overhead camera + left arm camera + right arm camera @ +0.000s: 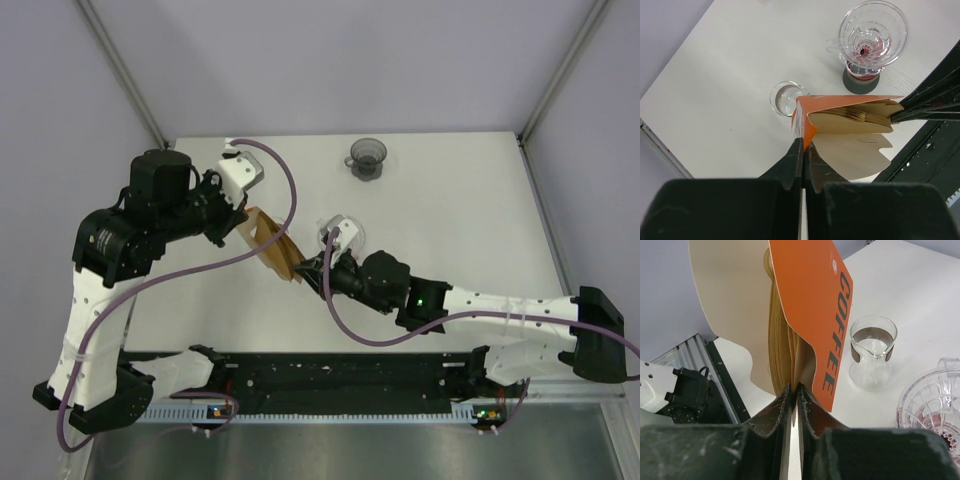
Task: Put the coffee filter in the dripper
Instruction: Pick up the coffee filter from the coffee filter holder, then place the coffee filter holder at the center of the board.
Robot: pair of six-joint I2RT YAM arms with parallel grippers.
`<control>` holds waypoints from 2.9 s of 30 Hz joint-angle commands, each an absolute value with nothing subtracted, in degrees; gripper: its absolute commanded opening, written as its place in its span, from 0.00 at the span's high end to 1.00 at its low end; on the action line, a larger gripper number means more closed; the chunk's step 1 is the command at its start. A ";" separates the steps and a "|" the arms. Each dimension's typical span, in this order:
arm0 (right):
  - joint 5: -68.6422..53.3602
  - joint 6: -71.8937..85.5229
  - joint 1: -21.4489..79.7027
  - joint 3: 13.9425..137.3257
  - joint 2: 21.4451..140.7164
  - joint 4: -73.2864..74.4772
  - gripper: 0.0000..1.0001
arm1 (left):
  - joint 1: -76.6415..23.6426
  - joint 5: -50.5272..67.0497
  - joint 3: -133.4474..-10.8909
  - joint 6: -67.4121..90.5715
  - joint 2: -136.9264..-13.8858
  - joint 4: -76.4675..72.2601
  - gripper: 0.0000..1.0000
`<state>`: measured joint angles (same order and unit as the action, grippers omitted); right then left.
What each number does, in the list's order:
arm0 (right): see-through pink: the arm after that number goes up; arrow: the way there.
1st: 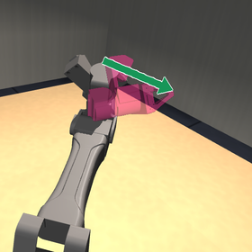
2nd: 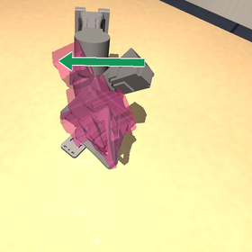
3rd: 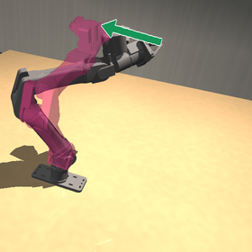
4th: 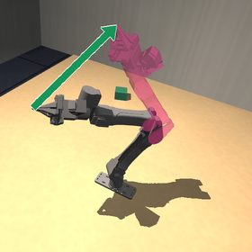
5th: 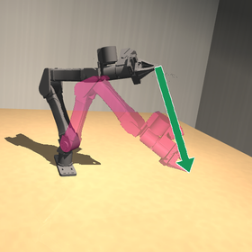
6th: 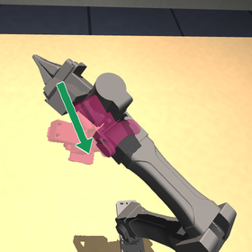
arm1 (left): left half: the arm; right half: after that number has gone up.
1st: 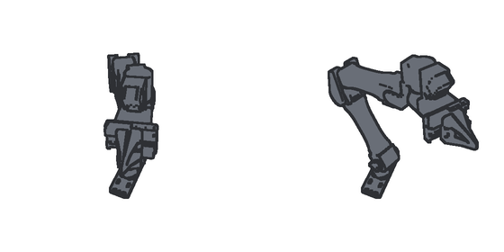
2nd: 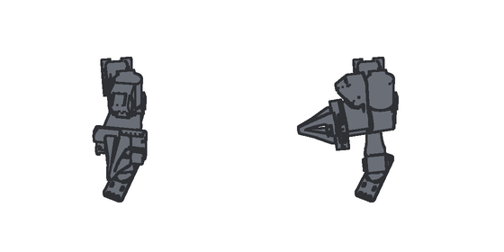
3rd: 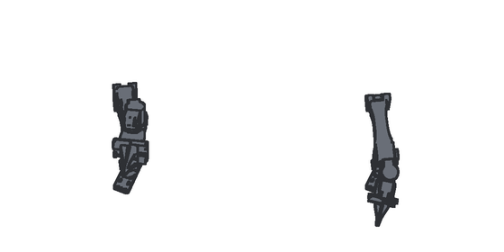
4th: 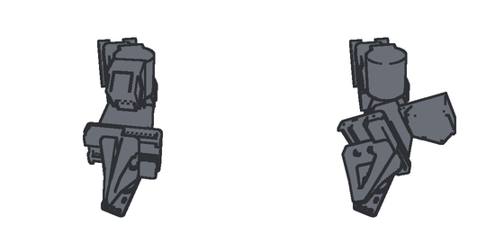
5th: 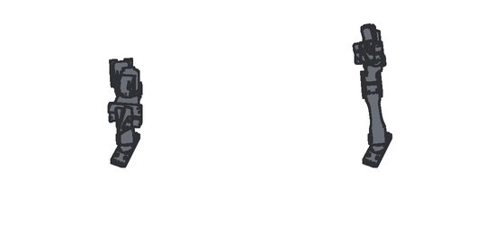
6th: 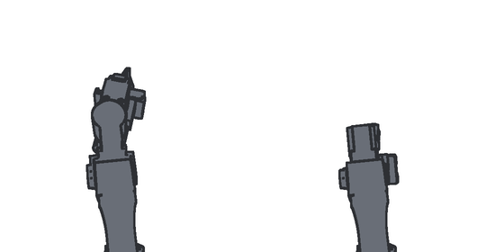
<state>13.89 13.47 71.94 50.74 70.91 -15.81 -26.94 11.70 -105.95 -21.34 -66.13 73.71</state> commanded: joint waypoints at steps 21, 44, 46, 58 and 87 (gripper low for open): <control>8.79 4.66 72.07 54.14 59.24 -3.17 1.00 | -26.89 -2.10 -104.41 -19.95 -68.47 68.56 1.00; 15.47 -5.19 70.05 56.52 53.00 -0.09 1.00 | -3.18 5.70 -104.33 -17.14 -71.80 62.33 1.00; 15.38 -5.10 69.44 56.43 53.00 -0.17 1.00 | 1.56 8.77 -103.19 -16.00 -73.29 59.78 1.00; 11.78 -8.26 68.73 58.18 53.79 -0.09 1.00 | 13.54 19.16 -85.09 -12.48 -85.07 39.13 1.00; 9.23 -8.35 68.64 58.54 56.07 -0.09 1.00 | 15.20 25.93 -68.64 -19.60 -85.78 30.59 0.40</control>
<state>10.02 -7.97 69.19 56.07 55.92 0.95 14.22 22.65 -68.55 -18.81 -89.58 30.98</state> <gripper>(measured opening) 0.005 0.588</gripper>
